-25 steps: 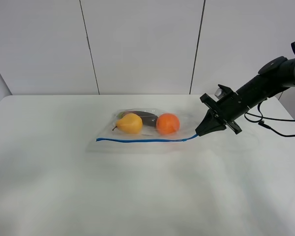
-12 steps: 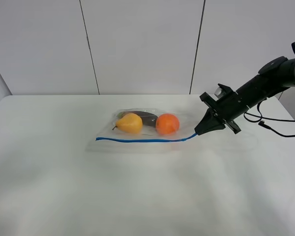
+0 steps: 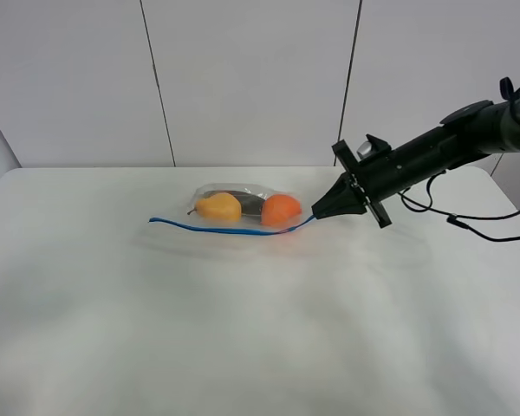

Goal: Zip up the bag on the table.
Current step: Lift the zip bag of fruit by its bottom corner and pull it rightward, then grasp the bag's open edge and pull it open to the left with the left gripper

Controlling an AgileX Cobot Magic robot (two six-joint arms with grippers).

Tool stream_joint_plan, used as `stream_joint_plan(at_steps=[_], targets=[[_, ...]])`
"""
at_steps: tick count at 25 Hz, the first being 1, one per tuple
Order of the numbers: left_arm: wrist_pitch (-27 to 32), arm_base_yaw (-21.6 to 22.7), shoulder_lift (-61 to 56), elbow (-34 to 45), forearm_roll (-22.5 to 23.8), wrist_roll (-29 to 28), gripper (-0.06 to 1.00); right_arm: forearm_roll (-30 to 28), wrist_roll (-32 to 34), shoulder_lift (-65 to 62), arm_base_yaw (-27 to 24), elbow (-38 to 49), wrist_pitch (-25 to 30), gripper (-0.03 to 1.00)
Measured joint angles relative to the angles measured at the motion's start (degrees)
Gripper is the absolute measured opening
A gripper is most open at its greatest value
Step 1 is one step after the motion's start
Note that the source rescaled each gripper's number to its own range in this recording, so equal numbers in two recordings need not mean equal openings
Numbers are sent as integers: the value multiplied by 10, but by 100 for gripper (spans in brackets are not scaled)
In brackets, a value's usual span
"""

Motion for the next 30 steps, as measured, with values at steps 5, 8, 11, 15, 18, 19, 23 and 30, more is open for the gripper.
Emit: stream_joint_plan(at_steps=[5, 8, 11, 15, 18, 19, 23, 30], targets=[[0, 0, 0, 0, 0, 0, 100, 22, -7, 0, 26, 0, 1, 0], [0, 0, 0, 0, 0, 0, 100, 22, -8, 0, 25, 0, 1, 0], [0, 0, 0, 0, 0, 0, 100, 22, -8, 0, 25, 0, 1, 0], [0, 0, 0, 0, 0, 0, 100, 23, -8, 0, 25, 0, 1, 0], [-1, 0, 0, 0, 0, 0, 100, 23, -8, 0, 25, 0, 1, 0], [-4, 0, 1, -1, 0, 0, 100, 23, -8, 0, 25, 0, 1, 0], [-40, 0, 71, -52, -5, 0, 100, 26, -8, 0, 25, 0, 1, 0], [-106, 0, 327, -214, -52, 67, 100, 31, -8, 0, 25, 0, 1, 0]])
